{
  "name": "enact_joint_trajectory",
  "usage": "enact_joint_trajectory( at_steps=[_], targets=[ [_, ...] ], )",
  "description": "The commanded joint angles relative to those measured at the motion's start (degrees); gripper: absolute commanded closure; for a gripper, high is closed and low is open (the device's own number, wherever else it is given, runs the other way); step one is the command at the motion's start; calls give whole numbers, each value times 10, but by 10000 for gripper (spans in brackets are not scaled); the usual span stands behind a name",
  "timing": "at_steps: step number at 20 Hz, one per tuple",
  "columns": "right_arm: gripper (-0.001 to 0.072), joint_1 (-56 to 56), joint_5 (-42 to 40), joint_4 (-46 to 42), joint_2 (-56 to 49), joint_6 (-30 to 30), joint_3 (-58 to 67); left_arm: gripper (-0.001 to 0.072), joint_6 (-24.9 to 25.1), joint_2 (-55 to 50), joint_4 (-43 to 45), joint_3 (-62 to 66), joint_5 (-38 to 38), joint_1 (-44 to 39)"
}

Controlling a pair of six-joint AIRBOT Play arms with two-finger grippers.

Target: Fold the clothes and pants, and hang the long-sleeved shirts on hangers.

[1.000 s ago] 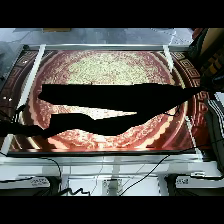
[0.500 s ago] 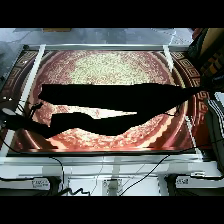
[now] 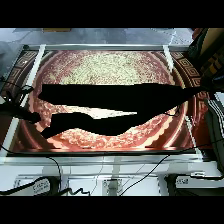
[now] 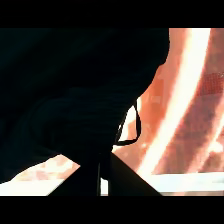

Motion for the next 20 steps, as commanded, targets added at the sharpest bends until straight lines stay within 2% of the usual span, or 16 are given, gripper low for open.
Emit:
enact_joint_trajectory(
  at_steps=[1,2,5,10,13,15,17,19,20],
  targets=[
    [694,0,0,-1,0,0,0,178,-16,-10,19,-16,-4,2],
    [693,0,0,-1,0,0,0,204,-8,-21,13,-28,-6,1],
    [694,0,0,-1,0,0,0,206,14,-60,2,-44,-18,-7],
    [694,0,-1,-1,0,0,0,203,104,-82,-23,-44,-45,-35],
    [693,0,-1,-1,0,0,0,202,112,-83,-22,-44,-12,-51],
    [694,0,-1,-1,0,0,0,204,134,-89,-24,-44,-9,-59],
    [693,0,0,-1,0,0,0,207,133,-99,-25,-44,-11,-68],
    [693,0,0,-1,0,0,0,294,133,-114,-24,-44,-10,-78],
    [693,0,0,-1,0,0,0,394,133,-122,-24,-44,-10,-83]
  ],
)
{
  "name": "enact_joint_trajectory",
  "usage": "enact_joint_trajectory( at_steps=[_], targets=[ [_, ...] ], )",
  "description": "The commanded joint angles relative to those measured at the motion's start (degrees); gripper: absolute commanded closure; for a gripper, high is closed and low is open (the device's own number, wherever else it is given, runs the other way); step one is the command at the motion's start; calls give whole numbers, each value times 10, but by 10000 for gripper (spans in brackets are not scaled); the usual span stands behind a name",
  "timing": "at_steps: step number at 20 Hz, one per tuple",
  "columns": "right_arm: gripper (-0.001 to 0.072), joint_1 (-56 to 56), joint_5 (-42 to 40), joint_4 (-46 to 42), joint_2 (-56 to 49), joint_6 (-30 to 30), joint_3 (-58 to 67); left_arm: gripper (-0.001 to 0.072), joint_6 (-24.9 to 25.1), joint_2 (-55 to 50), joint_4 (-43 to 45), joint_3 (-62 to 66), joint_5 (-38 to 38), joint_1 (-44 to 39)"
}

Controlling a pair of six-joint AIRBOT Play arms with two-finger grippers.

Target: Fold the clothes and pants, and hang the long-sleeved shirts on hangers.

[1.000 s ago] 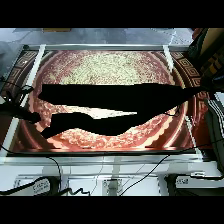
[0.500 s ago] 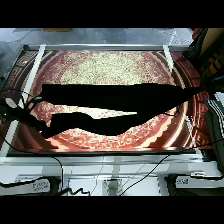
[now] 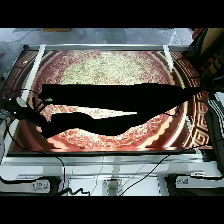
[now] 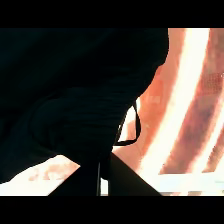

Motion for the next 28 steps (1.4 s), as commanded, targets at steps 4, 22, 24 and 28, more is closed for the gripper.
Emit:
enact_joint_trajectory(
  at_steps=[4,22,24,28],
  targets=[
    [693,0,2,0,0,0,0,702,-118,-19,97,14,45,-36],
    [694,0,-40,-122,57,53,3,701,-199,199,214,226,146,0],
    [694,0,-24,-139,57,53,3,701,-199,193,214,224,94,23],
    [694,0,-5,-139,57,52,3,701,-199,188,207,215,59,33]
  ],
)
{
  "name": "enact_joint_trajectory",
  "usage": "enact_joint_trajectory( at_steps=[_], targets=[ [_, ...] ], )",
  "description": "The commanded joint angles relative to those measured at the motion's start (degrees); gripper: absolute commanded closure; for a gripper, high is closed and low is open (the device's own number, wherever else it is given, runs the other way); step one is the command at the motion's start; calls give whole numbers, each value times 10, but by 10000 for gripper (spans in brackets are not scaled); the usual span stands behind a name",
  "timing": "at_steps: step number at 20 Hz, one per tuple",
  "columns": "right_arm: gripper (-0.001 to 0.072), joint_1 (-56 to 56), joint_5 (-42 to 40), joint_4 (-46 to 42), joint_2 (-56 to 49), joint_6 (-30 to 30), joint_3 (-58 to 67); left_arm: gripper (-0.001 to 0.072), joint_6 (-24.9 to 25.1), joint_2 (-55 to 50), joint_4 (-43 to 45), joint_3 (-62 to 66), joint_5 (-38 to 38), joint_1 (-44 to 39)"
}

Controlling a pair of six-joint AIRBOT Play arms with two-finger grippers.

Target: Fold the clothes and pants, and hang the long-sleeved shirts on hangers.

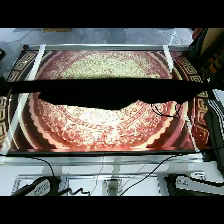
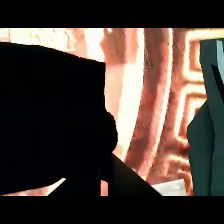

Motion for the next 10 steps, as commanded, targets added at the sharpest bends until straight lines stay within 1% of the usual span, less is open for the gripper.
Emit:
enact_joint_trajectory(
  at_steps=[1,8,10],
  targets=[
    [694,0,17,-21,0,1,0,700,0,-3,-1,-8,-34,11],
    [694,0,30,-19,1,1,0,701,-1,-2,-7,-8,-37,11],
    [694,0,29,-14,1,1,0,700,0,-3,-37,-8,-47,11]
  ],
)
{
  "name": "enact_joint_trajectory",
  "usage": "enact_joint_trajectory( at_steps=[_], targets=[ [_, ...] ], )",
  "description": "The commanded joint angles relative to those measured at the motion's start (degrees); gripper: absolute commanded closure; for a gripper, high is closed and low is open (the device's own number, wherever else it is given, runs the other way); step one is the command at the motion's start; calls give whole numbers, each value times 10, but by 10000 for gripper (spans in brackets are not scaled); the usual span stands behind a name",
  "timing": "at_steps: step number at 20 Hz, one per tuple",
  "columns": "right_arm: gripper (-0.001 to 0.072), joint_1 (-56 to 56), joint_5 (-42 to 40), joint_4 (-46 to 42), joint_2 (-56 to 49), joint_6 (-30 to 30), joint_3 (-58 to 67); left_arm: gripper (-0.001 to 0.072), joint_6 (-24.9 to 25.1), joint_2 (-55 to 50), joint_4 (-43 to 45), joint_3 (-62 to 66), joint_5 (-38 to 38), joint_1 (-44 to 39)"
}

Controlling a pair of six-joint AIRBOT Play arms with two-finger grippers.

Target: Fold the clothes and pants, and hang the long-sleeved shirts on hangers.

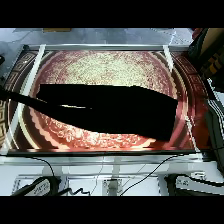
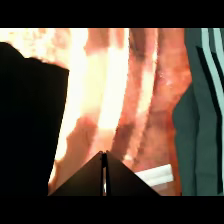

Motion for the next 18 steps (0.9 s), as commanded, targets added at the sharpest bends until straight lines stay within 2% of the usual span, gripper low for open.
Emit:
enact_joint_trajectory(
  at_steps=[1,5,8,10,12,16,18],
  targets=[
    [694,0,7,7,0,0,0,700,0,-2,-35,0,-18,0],
    [696,0,16,30,0,-20,-66,700,0,-9,-34,0,-27,1],
    [696,0,31,120,8,-77,-198,700,0,-19,-34,-1,-34,1],
    [697,0,39,209,37,-126,-294,701,0,-27,-34,-1,-44,1],
    [696,0,34,245,89,-153,-388,700,0,-36,-34,-1,-55,1],
    [697,-51,-1,272,240,-168,-574,701,0,-57,-34,-1,-73,1],
    [673,-73,-22,294,288,-143,-643,701,0,-70,-34,-1,-74,1]
  ],
)
